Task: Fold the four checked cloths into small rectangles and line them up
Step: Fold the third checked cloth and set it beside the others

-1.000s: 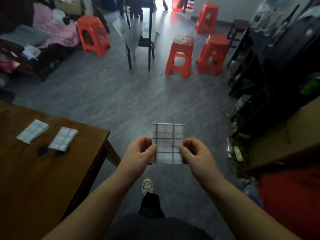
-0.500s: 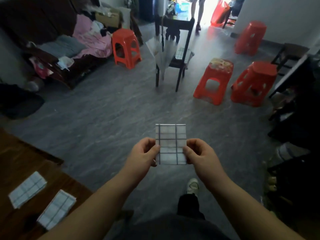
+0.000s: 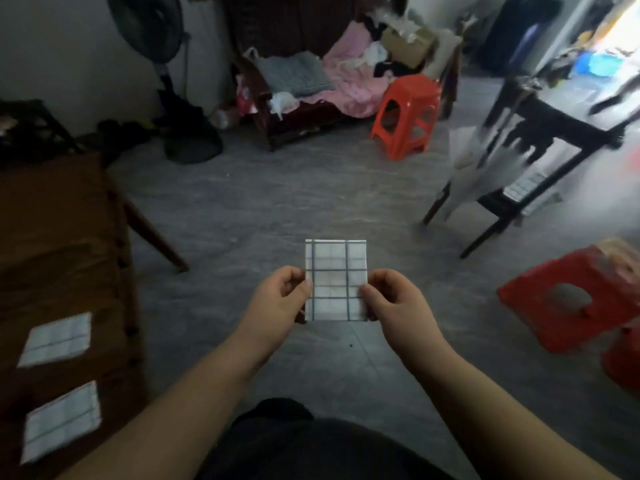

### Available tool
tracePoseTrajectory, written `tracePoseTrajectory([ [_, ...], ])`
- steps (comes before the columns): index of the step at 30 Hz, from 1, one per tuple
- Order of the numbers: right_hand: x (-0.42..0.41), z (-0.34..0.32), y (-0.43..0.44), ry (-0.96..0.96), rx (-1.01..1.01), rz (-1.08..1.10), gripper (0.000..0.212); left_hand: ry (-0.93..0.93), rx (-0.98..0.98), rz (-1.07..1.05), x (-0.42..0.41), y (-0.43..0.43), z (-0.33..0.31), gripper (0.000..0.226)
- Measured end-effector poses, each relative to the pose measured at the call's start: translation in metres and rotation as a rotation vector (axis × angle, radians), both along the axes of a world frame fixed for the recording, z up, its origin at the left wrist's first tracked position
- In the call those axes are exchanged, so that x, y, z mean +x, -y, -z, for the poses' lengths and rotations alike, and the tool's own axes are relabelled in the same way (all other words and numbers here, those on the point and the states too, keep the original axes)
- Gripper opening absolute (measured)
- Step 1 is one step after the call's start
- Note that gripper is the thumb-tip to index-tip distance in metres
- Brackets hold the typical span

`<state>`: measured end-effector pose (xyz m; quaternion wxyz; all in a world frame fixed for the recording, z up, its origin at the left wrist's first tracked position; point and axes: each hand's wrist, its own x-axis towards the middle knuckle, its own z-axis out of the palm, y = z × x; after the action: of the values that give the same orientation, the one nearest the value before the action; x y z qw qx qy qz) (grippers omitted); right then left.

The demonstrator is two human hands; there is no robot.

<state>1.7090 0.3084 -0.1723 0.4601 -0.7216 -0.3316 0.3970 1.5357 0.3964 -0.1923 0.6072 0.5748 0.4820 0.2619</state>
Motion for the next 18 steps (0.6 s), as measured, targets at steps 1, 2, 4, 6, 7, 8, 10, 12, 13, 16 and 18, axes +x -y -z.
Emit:
tracePoseTrajectory([
  [1, 0.000, -0.001, -0.020, -0.003, -0.012, -0.050, 0.009, 0.002, -0.010, -0.056, -0.004, -0.012, 0.000, 0.009],
  [2, -0.002, -0.001, -0.041, -0.005, -0.024, -0.100, 0.009, 0.003, -0.020, -0.107, -0.009, -0.024, 0.000, 0.008],
  [4, -0.010, 0.000, -0.083, -0.007, -0.041, -0.187, 0.008, -0.007, -0.029, -0.191, -0.024, -0.048, 0.001, 0.008],
  [6, -0.026, 0.003, -0.128, 0.010, -0.051, -0.265, 0.007, -0.022, -0.037, -0.283, -0.044, -0.075, 0.004, 0.011],
  [7, -0.037, 0.006, -0.151, 0.020, -0.052, -0.303, 0.007, -0.021, -0.046, -0.332, -0.056, -0.088, 0.006, 0.011],
  [8, -0.050, 0.008, -0.175, 0.026, -0.053, -0.339, 0.006, -0.014, -0.058, -0.381, -0.070, -0.103, 0.008, 0.011],
  [10, -0.081, 0.014, -0.225, 0.039, -0.070, -0.404, 0.003, -0.004, -0.080, -0.465, -0.100, -0.135, 0.014, 0.009],
  [12, -0.119, 0.018, -0.274, 0.058, -0.098, -0.467, 0.005, -0.029, -0.103, -0.538, -0.137, -0.168, 0.019, 0.010],
  [13, -0.140, 0.019, -0.297, 0.065, -0.107, -0.502, 0.006, -0.042, -0.114, -0.572, -0.156, -0.183, 0.020, 0.011],
  [16, -0.202, 0.021, -0.363, 0.098, -0.101, -0.640, 0.007, -0.084, -0.090, -0.670, -0.210, -0.222, 0.019, 0.010],
  [18, -0.242, 0.021, -0.399, 0.134, -0.091, -0.740, 0.009, -0.143, -0.086, -0.763, -0.244, -0.240, 0.018, 0.011],
])
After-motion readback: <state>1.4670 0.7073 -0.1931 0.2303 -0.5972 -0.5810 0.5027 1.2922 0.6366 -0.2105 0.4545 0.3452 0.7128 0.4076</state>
